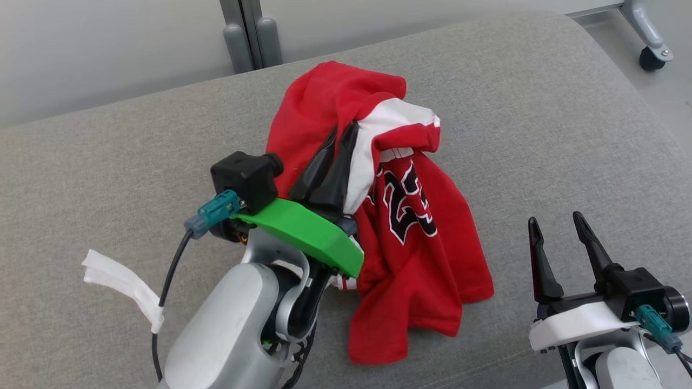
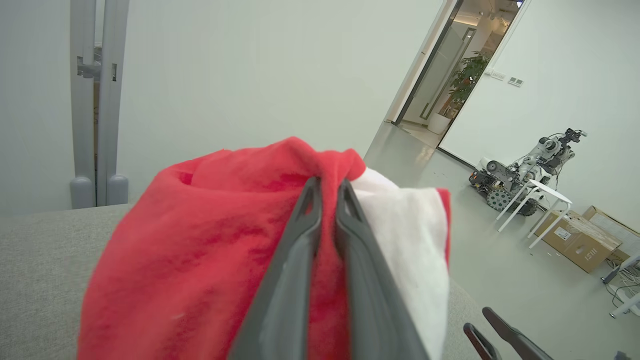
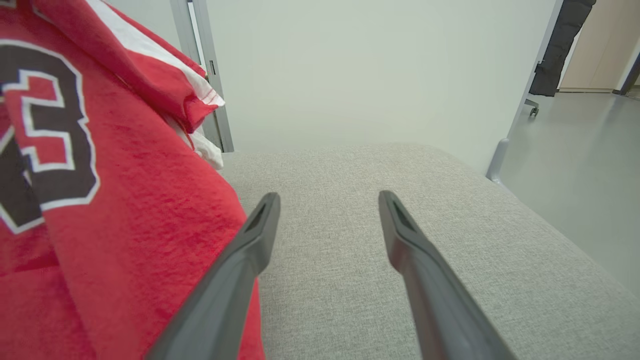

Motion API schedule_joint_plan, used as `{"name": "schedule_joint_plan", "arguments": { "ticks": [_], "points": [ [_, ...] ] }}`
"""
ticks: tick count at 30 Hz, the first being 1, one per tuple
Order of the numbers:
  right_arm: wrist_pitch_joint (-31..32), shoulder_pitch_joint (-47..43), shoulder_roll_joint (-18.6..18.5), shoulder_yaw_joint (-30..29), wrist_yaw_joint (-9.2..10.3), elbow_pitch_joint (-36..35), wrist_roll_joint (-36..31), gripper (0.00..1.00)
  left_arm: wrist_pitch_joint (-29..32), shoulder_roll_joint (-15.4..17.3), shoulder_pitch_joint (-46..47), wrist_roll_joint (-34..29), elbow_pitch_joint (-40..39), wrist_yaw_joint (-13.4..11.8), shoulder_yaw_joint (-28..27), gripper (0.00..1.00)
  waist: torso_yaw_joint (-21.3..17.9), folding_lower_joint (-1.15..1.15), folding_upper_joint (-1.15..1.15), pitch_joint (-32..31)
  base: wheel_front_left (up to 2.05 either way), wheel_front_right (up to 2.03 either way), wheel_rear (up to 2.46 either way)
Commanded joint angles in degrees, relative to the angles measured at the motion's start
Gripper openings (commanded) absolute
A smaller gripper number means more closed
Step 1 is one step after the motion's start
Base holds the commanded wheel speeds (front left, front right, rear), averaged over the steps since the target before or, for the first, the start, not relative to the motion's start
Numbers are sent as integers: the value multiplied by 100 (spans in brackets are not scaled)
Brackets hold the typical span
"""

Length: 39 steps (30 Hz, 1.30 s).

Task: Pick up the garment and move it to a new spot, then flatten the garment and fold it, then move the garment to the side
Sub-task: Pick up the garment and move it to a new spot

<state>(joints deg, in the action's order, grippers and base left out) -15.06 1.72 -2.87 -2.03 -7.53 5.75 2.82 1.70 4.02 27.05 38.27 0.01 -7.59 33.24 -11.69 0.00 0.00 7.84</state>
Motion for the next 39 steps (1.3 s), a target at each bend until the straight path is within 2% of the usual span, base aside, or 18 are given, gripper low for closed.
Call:
{"name": "schedule_joint_plan", "arguments": {
  "ticks": [1,15,16,17,22,26,29,32,34,39],
  "points": [
    [-18,-50,-5,9,8,-1,-37,100,34,17,-83,23,-12,6,54,0,31,0,0,-23,0,0,0],
    [-18,-6,-5,34,8,15,-63,100,-84,0,-524,83,839,112,416,0,-11,0,0,42,0,0,0],
    [-18,-7,-5,37,8,21,-66,100,-121,40,-537,29,912,84,413,84,-18,0,0,40,0,0,0],
    [-18,-7,-5,41,8,28,-68,100,-150,66,-566,15,970,60,407,100,-24,0,0,37,0,0,0],
    [-18,-54,-5,41,8,33,-48,100,-567,263,-743,-187,1048,7,331,100,-43,0,0,5,0,0,0],
    [-18,-120,-5,19,8,16,-58,100,-1013,503,-956,-536,773,-235,277,100,-24,0,0,-39,0,0,0],
    [-18,-178,-5,-29,8,1,-79,100,-1118,717,-1094,-815,415,-433,331,100,20,0,0,-109,0,0,0],
    [-18,-233,-5,-62,8,-19,-107,100,-942,906,-1226,-1151,-17,-589,570,100,77,0,0,-174,0,0,0],
    [-18,-242,-5,-49,8,-22,-117,100,-709,1009,-1241,-1393,-259,-598,843,100,94,0,0,-181,0,0,0],
    [-18,-97,-5,32,8,-44,-75,100,-109,1039,-1199,-1726,-483,-655,1351,100,63,0,0,-113,0,0,0]
  ]
}}
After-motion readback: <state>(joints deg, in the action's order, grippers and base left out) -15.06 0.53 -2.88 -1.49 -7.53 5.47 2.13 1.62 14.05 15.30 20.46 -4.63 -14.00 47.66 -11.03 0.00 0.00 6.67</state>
